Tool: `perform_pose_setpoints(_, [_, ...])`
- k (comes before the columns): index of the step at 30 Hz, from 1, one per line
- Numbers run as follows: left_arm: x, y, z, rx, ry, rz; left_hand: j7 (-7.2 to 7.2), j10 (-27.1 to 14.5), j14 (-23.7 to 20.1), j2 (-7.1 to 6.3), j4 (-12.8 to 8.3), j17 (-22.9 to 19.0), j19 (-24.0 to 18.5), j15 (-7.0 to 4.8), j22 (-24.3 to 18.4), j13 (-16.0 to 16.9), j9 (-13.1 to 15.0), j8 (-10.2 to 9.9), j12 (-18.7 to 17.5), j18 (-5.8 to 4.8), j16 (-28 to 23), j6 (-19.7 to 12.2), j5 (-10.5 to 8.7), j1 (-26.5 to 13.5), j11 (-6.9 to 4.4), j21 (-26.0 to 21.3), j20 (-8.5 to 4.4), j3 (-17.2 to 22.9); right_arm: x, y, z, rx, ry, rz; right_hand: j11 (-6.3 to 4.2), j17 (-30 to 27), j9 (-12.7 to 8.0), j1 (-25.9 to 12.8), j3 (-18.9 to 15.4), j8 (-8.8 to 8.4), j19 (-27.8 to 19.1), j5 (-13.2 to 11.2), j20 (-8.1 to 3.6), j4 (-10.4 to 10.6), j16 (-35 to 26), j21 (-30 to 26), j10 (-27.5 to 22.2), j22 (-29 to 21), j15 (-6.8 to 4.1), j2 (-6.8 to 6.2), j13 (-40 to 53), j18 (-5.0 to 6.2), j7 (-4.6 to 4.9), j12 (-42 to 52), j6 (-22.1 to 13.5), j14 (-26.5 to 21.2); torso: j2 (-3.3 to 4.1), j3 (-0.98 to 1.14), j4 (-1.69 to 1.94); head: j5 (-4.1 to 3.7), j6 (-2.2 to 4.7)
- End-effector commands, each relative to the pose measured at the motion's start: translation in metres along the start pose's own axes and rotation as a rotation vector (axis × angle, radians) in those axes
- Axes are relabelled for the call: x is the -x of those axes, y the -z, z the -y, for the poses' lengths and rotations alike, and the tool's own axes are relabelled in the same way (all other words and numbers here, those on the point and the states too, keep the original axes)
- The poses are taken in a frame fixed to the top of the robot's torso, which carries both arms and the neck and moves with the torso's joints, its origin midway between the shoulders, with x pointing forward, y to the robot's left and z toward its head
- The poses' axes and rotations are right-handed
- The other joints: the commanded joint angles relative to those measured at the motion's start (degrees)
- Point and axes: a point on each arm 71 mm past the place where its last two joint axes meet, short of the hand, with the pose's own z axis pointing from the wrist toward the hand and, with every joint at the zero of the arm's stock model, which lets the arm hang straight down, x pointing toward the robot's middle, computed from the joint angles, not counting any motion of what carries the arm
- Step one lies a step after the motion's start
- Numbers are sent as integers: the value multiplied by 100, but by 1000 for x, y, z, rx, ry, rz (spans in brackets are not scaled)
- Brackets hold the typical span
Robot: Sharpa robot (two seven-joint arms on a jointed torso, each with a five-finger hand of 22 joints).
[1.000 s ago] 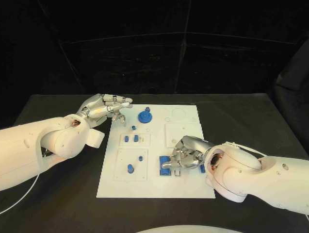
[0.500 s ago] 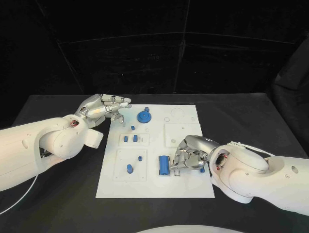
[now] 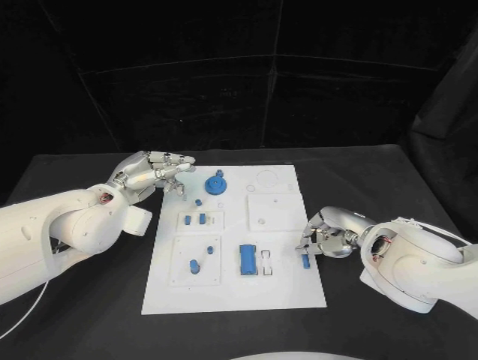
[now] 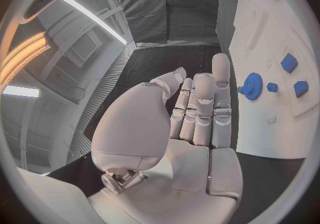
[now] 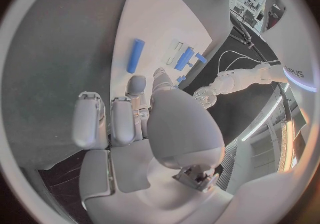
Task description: Assemble the parts on the task board
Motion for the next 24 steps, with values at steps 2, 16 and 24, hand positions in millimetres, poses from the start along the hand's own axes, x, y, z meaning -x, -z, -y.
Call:
perform_pose_setpoints(2, [-2,-1,1,-9,7,-11,3,-40,-33,4,24,-4,-14,4,-9,-7,-3,36,26,74,14,-54,10,-66,-18,-23,16,-21,4,5,5,20,5,3,-22,20,-12,12,-90,-33,-16,46,8,30,-23,-26,35,19,30,-3,-6,-60,-27,-30,138,216,9,11,3,-39,19])
perform_pose_setpoints(16, [-3,-2,1,-8,7,-14,2,-40,-38,5,24,-17,-14,4,-10,-6,-2,39,30,74,8,-53,10,-65,-18,-24,16,-21,1,-1,17,-64,144,-55,-31,-31,-13,-280,-363,-123,-30,182,-7,150,-75,-51,43,-10,19,-20,-49,-54,-43,-140,220,206,17,14,12,-53,7])
perform_pose_setpoints(24, [-2,-2,1,-7,7,-12,2,-40,-38,5,24,-17,-14,4,-10,-6,-2,39,30,74,8,-53,10,-65,-18,-24,16,-21,-4,-7,14,-58,210,-87,-38,-36,7,-284,-408,-122,-37,63,-8,135,-85,-61,39,-22,15,-49,-54,-51,-54,-164,257,205,13,7,7,-53,-23])
